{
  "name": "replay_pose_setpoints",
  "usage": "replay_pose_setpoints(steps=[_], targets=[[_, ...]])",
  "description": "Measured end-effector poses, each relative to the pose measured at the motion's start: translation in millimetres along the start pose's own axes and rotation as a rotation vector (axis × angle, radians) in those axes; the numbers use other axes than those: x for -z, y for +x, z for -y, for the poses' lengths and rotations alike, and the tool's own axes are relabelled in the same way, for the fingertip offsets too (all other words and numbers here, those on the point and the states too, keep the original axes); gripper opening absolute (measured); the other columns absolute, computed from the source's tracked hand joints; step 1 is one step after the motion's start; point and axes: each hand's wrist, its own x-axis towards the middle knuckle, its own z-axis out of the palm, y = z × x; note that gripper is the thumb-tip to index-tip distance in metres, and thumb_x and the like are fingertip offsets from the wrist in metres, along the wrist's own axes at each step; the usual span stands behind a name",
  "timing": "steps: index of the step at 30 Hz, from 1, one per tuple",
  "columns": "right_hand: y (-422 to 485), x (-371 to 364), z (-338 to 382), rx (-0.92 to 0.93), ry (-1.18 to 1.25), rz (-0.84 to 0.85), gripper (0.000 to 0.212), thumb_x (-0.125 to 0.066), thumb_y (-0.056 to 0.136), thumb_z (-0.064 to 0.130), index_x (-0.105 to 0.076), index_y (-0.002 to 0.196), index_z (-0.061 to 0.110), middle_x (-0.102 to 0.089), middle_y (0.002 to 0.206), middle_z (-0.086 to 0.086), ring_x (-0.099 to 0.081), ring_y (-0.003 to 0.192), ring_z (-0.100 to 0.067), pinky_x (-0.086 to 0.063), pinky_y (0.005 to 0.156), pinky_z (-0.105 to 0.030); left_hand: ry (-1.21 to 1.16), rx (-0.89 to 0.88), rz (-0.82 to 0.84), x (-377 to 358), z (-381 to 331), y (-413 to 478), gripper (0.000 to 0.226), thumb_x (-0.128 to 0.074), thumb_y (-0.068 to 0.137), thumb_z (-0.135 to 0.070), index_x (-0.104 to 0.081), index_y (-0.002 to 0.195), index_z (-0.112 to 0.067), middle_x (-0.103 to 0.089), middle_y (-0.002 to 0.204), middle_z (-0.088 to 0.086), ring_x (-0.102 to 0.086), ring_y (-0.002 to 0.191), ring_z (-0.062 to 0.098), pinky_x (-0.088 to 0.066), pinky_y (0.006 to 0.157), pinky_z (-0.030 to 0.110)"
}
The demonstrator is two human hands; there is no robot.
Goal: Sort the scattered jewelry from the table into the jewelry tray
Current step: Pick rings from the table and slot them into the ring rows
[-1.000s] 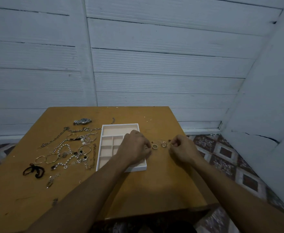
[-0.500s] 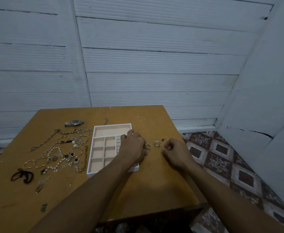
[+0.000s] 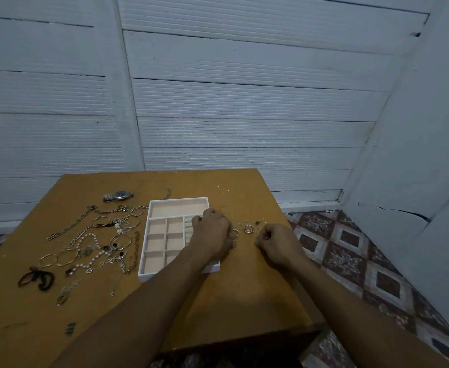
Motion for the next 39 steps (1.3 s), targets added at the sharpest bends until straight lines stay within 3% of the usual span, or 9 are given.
replay_pose_setpoints(steps=[3,7,10,13,19,26,29,37,39], targets=[[1.2,0.6,2.9,-0.017,-0.012,0.015,0.008,-0.066,0.088,0.021,-0.063,0.08,0.019,-0.061,0.078,0.007,-0.058,0.077,-0.011,-0.051,0.072,-0.035,-0.12,0.02,-0.088,9.7,4.8,-5.0,0.014,-0.074,0.077,-0.036,-0.07,0.085,-0.026,-0.062,0.109,-0.01,-0.037,0.121,0.015,-0.025,0.092,0.037],[2.3,4.4,5.8,-0.013,-0.013,0.053,0.01,-0.065,0.086,0.016,-0.059,0.082,0.023,-0.056,0.077,0.01,-0.055,0.079,-0.013,-0.045,0.07,-0.031,-0.291,0.036,-0.158,28.6,27.3,-15.8,0.013,-0.074,0.081,-0.035,-0.066,0.078,-0.026,-0.061,0.072,-0.015,-0.055,0.086,0.01,-0.035,0.077,0.03],[1.2,5.4,8.1,-0.041,-0.013,0.072,0.007,-0.066,0.086,0.017,-0.059,0.084,0.02,-0.06,0.082,0.007,-0.056,0.082,-0.014,-0.044,0.068,-0.031,-0.375,0.05,-0.154,39.3,48.0,-22.4,0.012,-0.077,0.079,-0.028,-0.066,0.075,-0.026,-0.063,0.07,-0.012,-0.059,0.072,0.009,-0.041,0.063,0.023],[0.5,6.5,10.6,-0.088,-0.02,0.089,0.01,-0.064,0.087,0.019,-0.054,0.086,0.019,-0.063,0.089,0.0,-0.058,0.085,-0.018,-0.044,0.069,-0.033,-0.4,0.07,-0.141,45.3,62.5,-26.6,0.014,-0.077,0.079,-0.022,-0.065,0.073,-0.027,-0.07,0.079,-0.003,-0.064,0.078,0.011,-0.048,0.066,0.024],[-8.4,9.2,14.6,0.045,-0.084,0.056,0.005,-0.057,0.089,0.015,-0.052,0.088,0.016,-0.065,0.086,-0.002,-0.061,0.082,-0.022,-0.051,0.071,-0.04,-0.383,0.108,-0.168,52.4,88.2,-40.1,0.004,-0.071,0.085,-0.018,-0.07,0.083,-0.021,-0.066,0.078,-0.007,-0.058,0.072,0.005,-0.037,0.058,0.014],[-5.8,13.7,23.9,0.06,-0.079,0.074,0.019,-0.06,0.087,0.006,-0.063,0.076,0.021,-0.065,0.075,0.011,-0.059,0.072,-0.005,-0.04,0.055,-0.015,-0.317,0.134,-0.209,52.1,97.6,-37.2,0.005,-0.069,0.086,-0.019,-0.074,0.087,-0.021,-0.064,0.077,-0.009,-0.057,0.074,0.005,-0.035,0.057,0.016],[-4.2,17.8,38.0,0.06,0.019,0.095,0.011,-0.065,0.085,0.005,-0.068,0.08,0.015,-0.066,0.068,0.009,-0.059,0.059,0.001,-0.036,0.046,-0.006,-0.312,0.125,-0.223,50.0,94.2,-32.4,0.006,-0.068,0.087,-0.019,-0.073,0.088,-0.022,-0.062,0.077,-0.011,-0.058,0.076,0.007,-0.037,0.062,0.021],[-8.4,23.5,78.8,0.139,0.22,0.129,0.008,-0.064,0.087,0.002,-0.071,0.087,0.006,-0.072,0.077,-0.007,-0.065,0.062,-0.01,-0.052,0.055,-0.015,-0.27,0.1,-0.22,33.2,85.5,-25.0,0.008,-0.066,0.087,-0.022,-0.073,0.089,-0.024,-0.069,0.087,-0.007,-0.061,0.074,0.008,-0.045,0.059,0.021],[-9.1,21.9,82.4,0.153,0.208,0.127,0.009,-0.065,0.087,0.003,-0.072,0.086,0.009,-0.072,0.077,-0.006,-0.068,0.068,-0.015,-0.055,0.062,-0.022,-0.199,0.053,-0.24,29.7,84.6,-24.8,0.011,-0.063,0.088,-0.023,-0.074,0.093,-0.023,-0.07,0.091,-0.004,-0.061,0.082,0.012,-0.048,0.067,0.026]])
